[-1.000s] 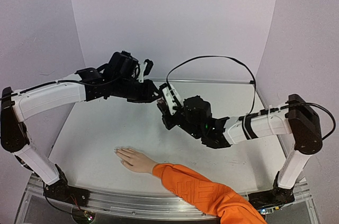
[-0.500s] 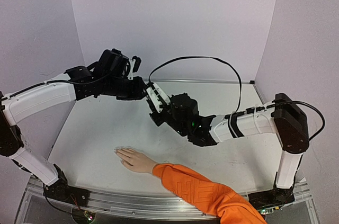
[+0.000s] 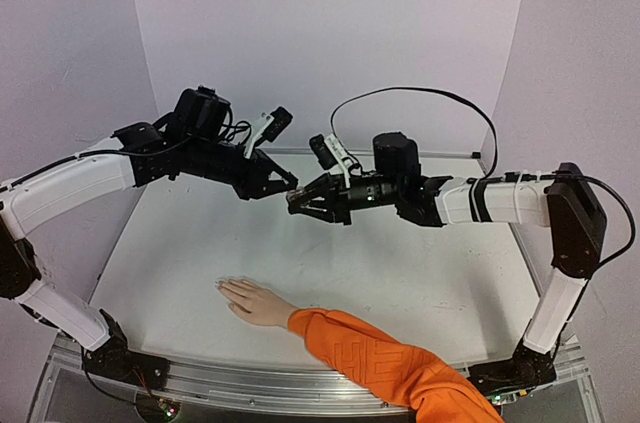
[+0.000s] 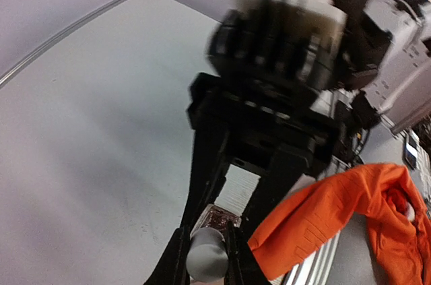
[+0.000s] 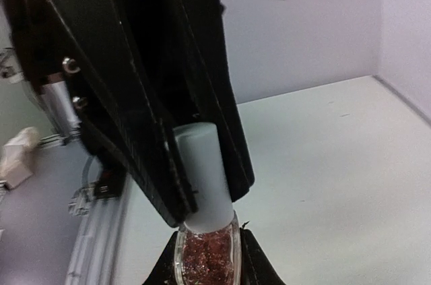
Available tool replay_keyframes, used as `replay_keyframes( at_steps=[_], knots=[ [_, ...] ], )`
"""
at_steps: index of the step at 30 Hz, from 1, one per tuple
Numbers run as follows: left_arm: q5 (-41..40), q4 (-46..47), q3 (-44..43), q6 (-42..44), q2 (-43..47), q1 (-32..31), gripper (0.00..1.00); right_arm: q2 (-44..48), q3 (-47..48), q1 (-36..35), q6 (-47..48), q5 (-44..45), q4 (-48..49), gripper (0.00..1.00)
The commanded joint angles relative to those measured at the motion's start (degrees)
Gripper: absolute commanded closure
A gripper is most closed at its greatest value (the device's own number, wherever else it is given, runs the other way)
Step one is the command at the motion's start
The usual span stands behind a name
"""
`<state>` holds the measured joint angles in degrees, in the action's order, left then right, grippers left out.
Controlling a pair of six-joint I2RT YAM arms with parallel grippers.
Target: Paint the nails
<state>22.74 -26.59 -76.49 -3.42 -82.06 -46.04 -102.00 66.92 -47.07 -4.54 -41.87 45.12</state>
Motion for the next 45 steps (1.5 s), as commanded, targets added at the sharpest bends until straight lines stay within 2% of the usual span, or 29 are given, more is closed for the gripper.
replay_keyframes(
  at_steps=[1,2,6,12,15,21,27,30,32,36,38,41,45],
  knots=[
    [24.44,-14.07,-0.14,13.49,-4.97,-3.62,1.0,2.47,11.95,0.14,-14.25,-30.43,21.23,1.0],
    [26.17,-15.73,-1.1,14.78,-5.8,-3.66,1.0,1.94,12.62,0.19,-15.35,-32.98,21.57,1.0],
    [31.8,-17.18,-2.3,17.16,-6.13,-3.62,1.0,2.24,12.16,0.22,-16.36,-33.6,22.45,1.0],
    [31.77,-17.19,-2.63,16.88,-3.63,-3.62,0.99,3.7,9.64,0.24,-15.41,-31.42,22.51,1.0],
    [29.26,-17.18,-3.23,15.43,-2.56,-3.5,0.86,3.94,7.99,0.34,-14.49,-29.17,22.39,1.0],
    [20.0,-12.51,-0.63,9.03,4.31,-0.82,0.4,6.69,2.57,0.87,-9.09,-18.82,18.79,1.0],
    [15.28,-3.35,8.23,0.54,15.72,4.35,0.12,11.25,-2.07,1.02,-0.72,-4.19,11.3,1.0],
    [9.7,-1.17,10.64,-3.58,19.02,4.38,0.11,12.52,-2.95,0.62,-0.11,5.2,10.1,1.0],
    [4.15,0.52,10.98,-7.91,19.98,4.38,0.12,12.82,-2.93,-1.23,1.34,15.61,8.57,1.0],
    [-5.84,6.32,11.13,-19.54,21.25,4.38,0.12,11.1,-1.41,-10.13,7.32,45.28,6.91,1.0],
    [-6.32,12.28,11.67,-23.29,21.45,4.3,0.12,9.02,0.37,-13.15,8.54,57.57,6.92,1.0],
    [-5.86,16.66,11.18,-24.94,21.23,4.14,0.12,6.21,2.9,-15.97,9.41,66.05,6.91,1.0],
    [-5.8,18.35,9.78,-24.18,19.88,3.54,0.14,4.26,5.13,-17.55,9.41,66.16,7.03,1.0]
  ],
)
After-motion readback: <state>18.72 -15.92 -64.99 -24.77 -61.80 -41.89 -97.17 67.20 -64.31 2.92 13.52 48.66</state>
